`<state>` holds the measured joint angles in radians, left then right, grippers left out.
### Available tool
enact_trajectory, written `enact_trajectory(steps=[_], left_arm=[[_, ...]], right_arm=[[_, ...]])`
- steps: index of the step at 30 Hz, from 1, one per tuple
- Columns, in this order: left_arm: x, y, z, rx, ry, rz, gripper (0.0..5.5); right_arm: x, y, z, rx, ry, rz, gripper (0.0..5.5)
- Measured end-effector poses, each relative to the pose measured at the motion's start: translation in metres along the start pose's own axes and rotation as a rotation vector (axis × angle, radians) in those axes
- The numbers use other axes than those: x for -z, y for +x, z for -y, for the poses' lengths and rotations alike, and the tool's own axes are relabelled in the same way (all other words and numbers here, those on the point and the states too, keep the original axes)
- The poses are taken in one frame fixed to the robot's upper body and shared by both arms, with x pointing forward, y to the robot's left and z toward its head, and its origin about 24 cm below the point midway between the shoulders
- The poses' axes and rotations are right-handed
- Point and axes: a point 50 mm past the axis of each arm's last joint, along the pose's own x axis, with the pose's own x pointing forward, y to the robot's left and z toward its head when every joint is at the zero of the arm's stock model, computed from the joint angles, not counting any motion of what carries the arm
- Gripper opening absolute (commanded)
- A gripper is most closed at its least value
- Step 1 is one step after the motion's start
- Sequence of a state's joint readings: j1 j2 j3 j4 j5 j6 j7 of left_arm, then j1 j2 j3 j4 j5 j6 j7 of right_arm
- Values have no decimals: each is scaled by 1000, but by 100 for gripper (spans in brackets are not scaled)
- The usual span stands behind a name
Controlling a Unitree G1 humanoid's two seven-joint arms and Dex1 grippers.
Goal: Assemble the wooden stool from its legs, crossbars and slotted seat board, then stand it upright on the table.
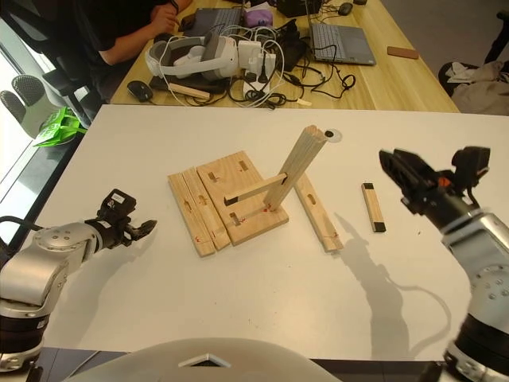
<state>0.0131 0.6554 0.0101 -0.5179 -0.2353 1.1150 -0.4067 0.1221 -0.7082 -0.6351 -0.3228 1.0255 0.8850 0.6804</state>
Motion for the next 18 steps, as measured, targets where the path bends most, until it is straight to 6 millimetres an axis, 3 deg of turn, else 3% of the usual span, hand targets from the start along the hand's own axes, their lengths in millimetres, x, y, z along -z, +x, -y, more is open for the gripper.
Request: enact_trajectory(steps=[3,6,8,11,14,18], left_arm=[[0,3,10,37,-150,29,325],[-3,7,14,57,-269,47,325],[-8,14,16,65,-356,56,325],[-16,22,22,93,-419,68,325],[-25,27,25,108,-440,86,325],[-29,31,25,99,-449,81,325]], right_arm=[[13,-18,-22,-187,106,-157,217],[20,-19,-52,-361,142,-229,217],[36,-7,-78,-473,146,-299,217],[57,12,-103,-548,139,-345,217],[71,34,-108,-538,27,-410,217],[80,72,-93,-426,-157,-438,217]])
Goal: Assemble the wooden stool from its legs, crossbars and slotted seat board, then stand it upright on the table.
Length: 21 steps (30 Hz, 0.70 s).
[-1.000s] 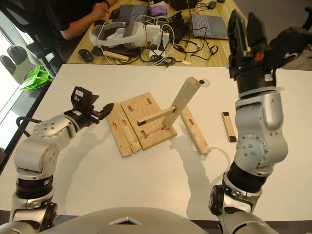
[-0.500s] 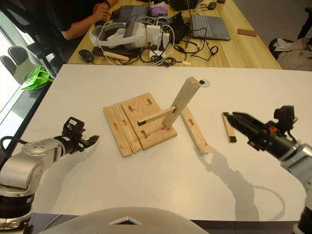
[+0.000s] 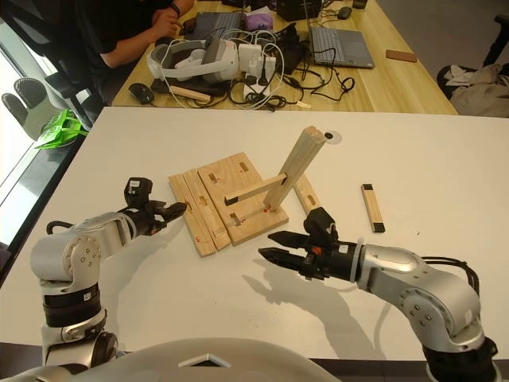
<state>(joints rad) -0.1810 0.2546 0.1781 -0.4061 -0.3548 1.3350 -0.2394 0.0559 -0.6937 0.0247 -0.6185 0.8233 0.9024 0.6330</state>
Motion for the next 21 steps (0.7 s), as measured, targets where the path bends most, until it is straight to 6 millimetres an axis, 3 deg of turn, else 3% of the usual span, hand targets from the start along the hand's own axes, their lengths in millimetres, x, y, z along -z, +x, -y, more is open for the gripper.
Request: enact_trajectory(steps=[8,14,17,21], left_arm=[[-2,7,3,-10,-17,-7,325],[2,13,4,3,-25,-63,325],[9,18,5,20,-34,-127,325],[3,25,4,44,-20,-178,325]], right_arm=[[-19,57,35,223,-188,101,217],[-15,59,45,354,-353,51,217],[-18,59,29,266,-368,88,217],[-17,56,-15,36,-353,139,217]])
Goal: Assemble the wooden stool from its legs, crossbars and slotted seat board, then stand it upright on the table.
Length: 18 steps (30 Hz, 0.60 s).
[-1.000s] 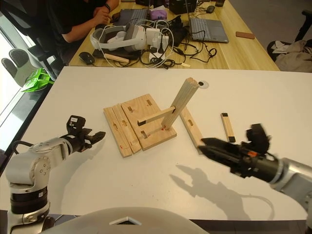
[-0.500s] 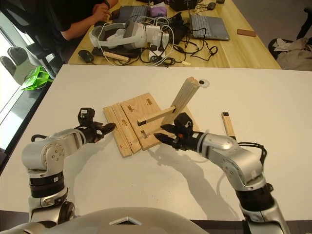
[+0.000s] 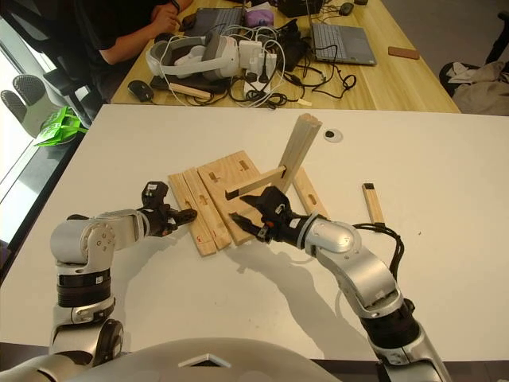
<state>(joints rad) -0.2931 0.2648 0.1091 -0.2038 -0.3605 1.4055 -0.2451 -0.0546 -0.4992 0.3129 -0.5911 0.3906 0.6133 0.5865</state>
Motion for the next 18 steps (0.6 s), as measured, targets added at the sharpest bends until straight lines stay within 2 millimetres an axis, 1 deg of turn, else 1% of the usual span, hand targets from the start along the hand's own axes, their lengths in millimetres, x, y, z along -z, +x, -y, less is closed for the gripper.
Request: enact_trajectory(steps=[1,3,6,8,11,13,14,15,18], left_arm=[[-4,2,-1,7,4,-19,325],[-10,6,-2,22,-1,-55,325],[-16,8,-4,37,1,-114,325],[-18,9,-6,40,-11,-156,325],[-20,7,-11,39,-84,-183,325],[-19,7,-14,41,-179,-164,325],[-19,7,-15,40,-230,-143,309],[-17,6,-16,38,-290,-115,304],[-12,6,-18,14,-379,-67,251]], right_arm=[[-3,-4,-9,-46,10,13,217],[-8,-8,-20,-91,24,35,217],[-14,-11,-25,-101,23,61,217],[-14,-12,-28,-92,32,70,217],[-22,-10,-32,-77,65,143,217],[-40,-11,-31,-29,152,310,217],[-49,-13,-26,9,198,392,222],[-61,-17,-18,65,241,497,222],[-83,-30,0,153,339,688,222]])
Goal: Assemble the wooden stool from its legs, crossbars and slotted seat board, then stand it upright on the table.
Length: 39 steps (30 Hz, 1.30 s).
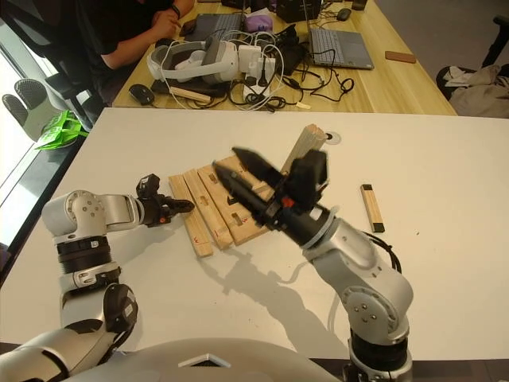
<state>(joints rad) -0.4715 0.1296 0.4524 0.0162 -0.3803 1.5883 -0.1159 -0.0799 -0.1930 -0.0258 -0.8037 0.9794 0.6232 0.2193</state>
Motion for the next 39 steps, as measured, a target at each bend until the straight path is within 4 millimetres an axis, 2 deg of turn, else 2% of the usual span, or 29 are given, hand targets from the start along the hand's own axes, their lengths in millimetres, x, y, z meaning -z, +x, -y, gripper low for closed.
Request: enact_trajectory(steps=[4,9,13,17,25,27,31,32,35,37,39], left_arm=[[5,-1,-1,-31,-40,33,184],[11,0,2,-28,-26,30,110],[10,0,9,-28,38,17,82],[4,-6,7,-69,120,20,64],[-7,-15,3,-110,188,86,59],[-15,-21,4,-125,225,144,59],[-47,-43,7,-210,407,364,59],[-62,-55,10,-256,503,471,59],[-87,-78,16,-356,672,665,59],[-98,-92,19,-406,754,772,59],[-108,-105,26,-419,843,876,59]], right_arm=[[-21,4,8,62,64,119,222],[-25,7,10,80,70,131,222],[-29,11,12,82,55,143,222],[-30,11,12,91,51,146,222],[-34,14,14,103,29,169,222],[-35,15,14,108,22,170,222],[-35,15,15,111,18,171,222],[-35,16,16,117,21,171,222],[-37,19,18,119,32,176,222],[-38,21,19,110,50,177,222],[-39,23,22,107,70,179,251]])
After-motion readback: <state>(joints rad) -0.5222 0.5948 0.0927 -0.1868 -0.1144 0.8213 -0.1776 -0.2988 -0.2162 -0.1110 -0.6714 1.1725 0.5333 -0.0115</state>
